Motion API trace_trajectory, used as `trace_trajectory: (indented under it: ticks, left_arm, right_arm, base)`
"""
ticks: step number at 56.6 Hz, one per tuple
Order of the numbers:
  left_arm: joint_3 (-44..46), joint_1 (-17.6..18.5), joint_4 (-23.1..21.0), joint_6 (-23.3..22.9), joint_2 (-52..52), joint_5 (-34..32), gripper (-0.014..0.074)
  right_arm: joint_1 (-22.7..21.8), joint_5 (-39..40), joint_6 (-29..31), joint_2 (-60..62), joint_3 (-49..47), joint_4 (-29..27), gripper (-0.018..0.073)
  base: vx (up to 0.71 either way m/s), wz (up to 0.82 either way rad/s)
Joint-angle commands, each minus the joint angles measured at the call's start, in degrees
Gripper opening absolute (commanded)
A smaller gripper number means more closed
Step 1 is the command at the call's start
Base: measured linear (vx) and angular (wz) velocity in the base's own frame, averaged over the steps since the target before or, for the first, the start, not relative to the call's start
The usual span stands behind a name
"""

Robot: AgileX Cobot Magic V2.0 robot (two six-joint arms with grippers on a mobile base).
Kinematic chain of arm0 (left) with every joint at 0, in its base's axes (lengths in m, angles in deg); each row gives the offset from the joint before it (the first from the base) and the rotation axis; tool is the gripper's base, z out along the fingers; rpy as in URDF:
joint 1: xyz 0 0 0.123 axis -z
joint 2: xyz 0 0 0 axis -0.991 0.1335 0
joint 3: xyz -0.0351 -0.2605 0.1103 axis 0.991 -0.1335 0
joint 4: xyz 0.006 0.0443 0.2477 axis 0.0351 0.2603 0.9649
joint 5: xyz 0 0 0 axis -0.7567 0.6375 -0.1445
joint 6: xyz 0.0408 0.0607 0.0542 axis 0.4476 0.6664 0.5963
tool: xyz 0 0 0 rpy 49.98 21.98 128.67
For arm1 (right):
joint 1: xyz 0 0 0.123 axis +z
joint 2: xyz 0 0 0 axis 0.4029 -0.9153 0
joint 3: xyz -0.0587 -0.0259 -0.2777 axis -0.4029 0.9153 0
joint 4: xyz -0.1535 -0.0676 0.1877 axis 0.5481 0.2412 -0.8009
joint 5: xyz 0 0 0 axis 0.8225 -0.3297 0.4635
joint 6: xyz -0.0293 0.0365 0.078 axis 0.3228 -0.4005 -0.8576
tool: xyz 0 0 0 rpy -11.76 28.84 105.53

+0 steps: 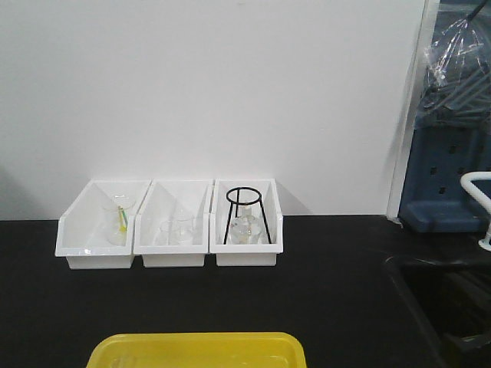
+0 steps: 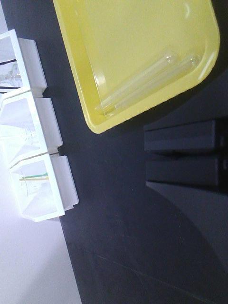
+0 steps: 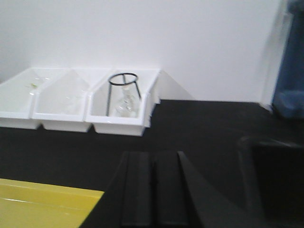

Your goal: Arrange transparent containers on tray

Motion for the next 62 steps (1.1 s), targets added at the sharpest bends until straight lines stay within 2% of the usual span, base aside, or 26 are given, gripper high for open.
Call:
trace_trajectory:
  ticks: [1,5,10,18,22,32,41,45,51,62]
  left_arm:
    - [-2.1,-0.2,0.1,-0.5,-1.4,-4.8,-0.0006]
    - [-2.1,-0.2,0.1,-0.5,-1.4,-4.8,-0.0006]
    - [-2.1,-0.2,0.1,-0.5,-1.4,-4.8,-0.0006]
    - [-2.1,-0.2,0.1,-0.5,-1.4,-4.8,-0.0006]
    - [-2.1,-0.2,0.1,-0.5,-1.4,-4.8,-0.0006]
    - [-2.1,-0.2,0.1,-0.5,-1.4,-4.8,-0.0006]
    - [-2.1,-0.2,0.1,-0.5,-1.4,-4.8,-0.0006]
    - [-2.1,-0.2,0.1,-0.5,-1.4,-4.8,-0.0006]
    - [-2.1,-0.2,0.1,-0.5,-1.3,-4.9,-0.0006]
    - [-2.1,-0.2,0.1,-0.5,-1.4,-4.8,-0.0006]
  right_arm:
    - [-0.2,-3.5,18.5,0.2,-1.8,-16.8,-0.0013]
    - [-0.2,-5.3,30.7,0.2,-1.8,-26.3,-0.0013]
    - [-0.2,-6.4,43.1,0.8,-1.8,-36.5,-0.0013]
    - [-0.2,-5.8,54.6,3.9,0.9,-47.2,-0.0013]
    - [-0.3,-2.7,56.6,7.6,5.8,-50.3,-0.0013]
    - [-1.6,4.1,56.5,21.4,21.5,-55.4,-0.0013]
    - [-9.4,4.1,58.0,37.0,31.6,-56.7,-0.0013]
    - [-12.7,4.0,60.0,43.0,34.3,-57.2,-0.0013]
    - [-15.6,-0.7,63.6,48.5,34.0,-60.4,-0.0013]
    - [-15.7,-0.7,65.7,47.8,34.0,-62.3,-0.0013]
  base:
    - [0.00,0.00]
    - [0.00,0.00]
    - [0.00,0.00]
    - [0.00,0.00]
    - [0.00,0.00]
    - [0.00,0.00]
    - [0.00,0.00]
    - [0.00,0.00]
    - [0.00,0.00]
    - [0.00,0.00]
